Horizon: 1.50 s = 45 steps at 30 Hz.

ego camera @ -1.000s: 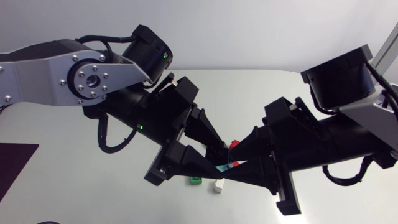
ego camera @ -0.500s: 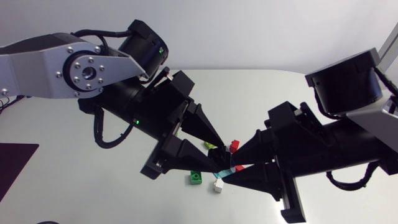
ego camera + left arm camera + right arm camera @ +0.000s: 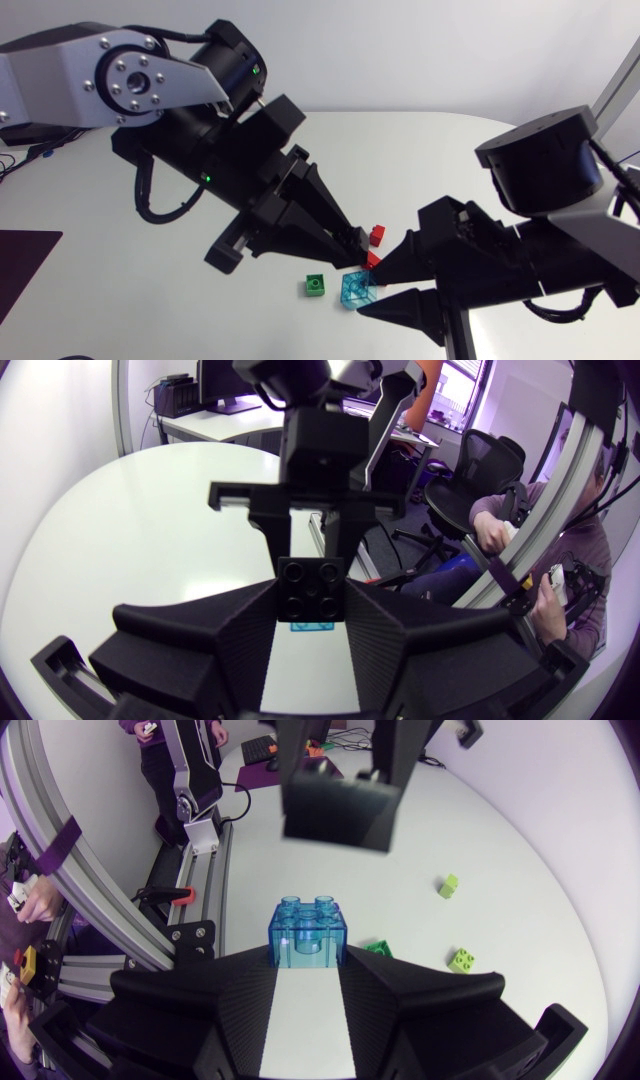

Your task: Disassemble duplo

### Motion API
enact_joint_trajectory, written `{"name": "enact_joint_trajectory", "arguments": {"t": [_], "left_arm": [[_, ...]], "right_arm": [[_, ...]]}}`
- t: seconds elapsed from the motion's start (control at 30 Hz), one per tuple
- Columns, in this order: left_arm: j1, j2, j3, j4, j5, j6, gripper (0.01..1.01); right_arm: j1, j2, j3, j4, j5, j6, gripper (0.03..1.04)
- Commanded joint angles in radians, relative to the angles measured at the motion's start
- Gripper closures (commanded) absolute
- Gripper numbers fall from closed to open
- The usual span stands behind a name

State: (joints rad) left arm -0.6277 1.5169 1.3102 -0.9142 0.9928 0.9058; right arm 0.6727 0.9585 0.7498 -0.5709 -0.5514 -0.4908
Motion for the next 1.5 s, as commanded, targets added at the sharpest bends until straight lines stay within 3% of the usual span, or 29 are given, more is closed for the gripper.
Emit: {"name": "enact_joint_trajectory", "arguments": {"t": [0.0,0.1,0.2,0.3,0.53,0.67,1.0,1.3,1.33,1.47], "left_arm": [[0.016,0.023,0.043,-0.023,0.021,0.044,0.708],[0.051,0.012,0.031,-0.018,-0.008,0.067,0.707],[0.092,0.011,-0.040,0.034,-0.114,0.079,0.705],[0.108,0.011,-0.170,0.144,-0.273,0.096,0.697],[0.172,0.065,-0.310,0.282,-0.416,0.100,0.684],[0.152,0.092,-0.381,0.391,-0.505,0.082,0.570],[0.169,0.201,-0.433,0.572,-0.612,0.064,0.546],[0.183,0.218,-0.459,0.610,-0.661,0.074,0.543],[0.183,0.207,-0.460,0.610,-0.663,0.073,0.526],[0.186,0.140,-0.470,0.610,-0.663,0.065,0.307]], "right_arm": [[0.027,0.003,-0.032,-0.012,0.022,-0.019,0.85],[0.004,0.003,-0.035,-0.009,0.025,-0.026,0.85],[-0.041,-0.004,-0.040,-0.014,0.024,-0.038,0.85],[-0.087,-0.004,-0.038,-0.011,0.024,-0.051,0.85],[-0.125,0.092,-0.012,0.066,0.047,-0.042,0.85],[-0.116,0.172,-0.006,0.129,0.093,-0.038,0.85],[-0.119,0.306,0.010,0.226,0.139,-0.043,0.84],[-0.124,0.454,0.049,0.305,0.182,-0.049,0.83],[-0.124,0.474,0.057,0.312,0.189,-0.051,0.83],[-0.130,0.588,0.091,0.358,0.219,-0.057,0.83]]}}
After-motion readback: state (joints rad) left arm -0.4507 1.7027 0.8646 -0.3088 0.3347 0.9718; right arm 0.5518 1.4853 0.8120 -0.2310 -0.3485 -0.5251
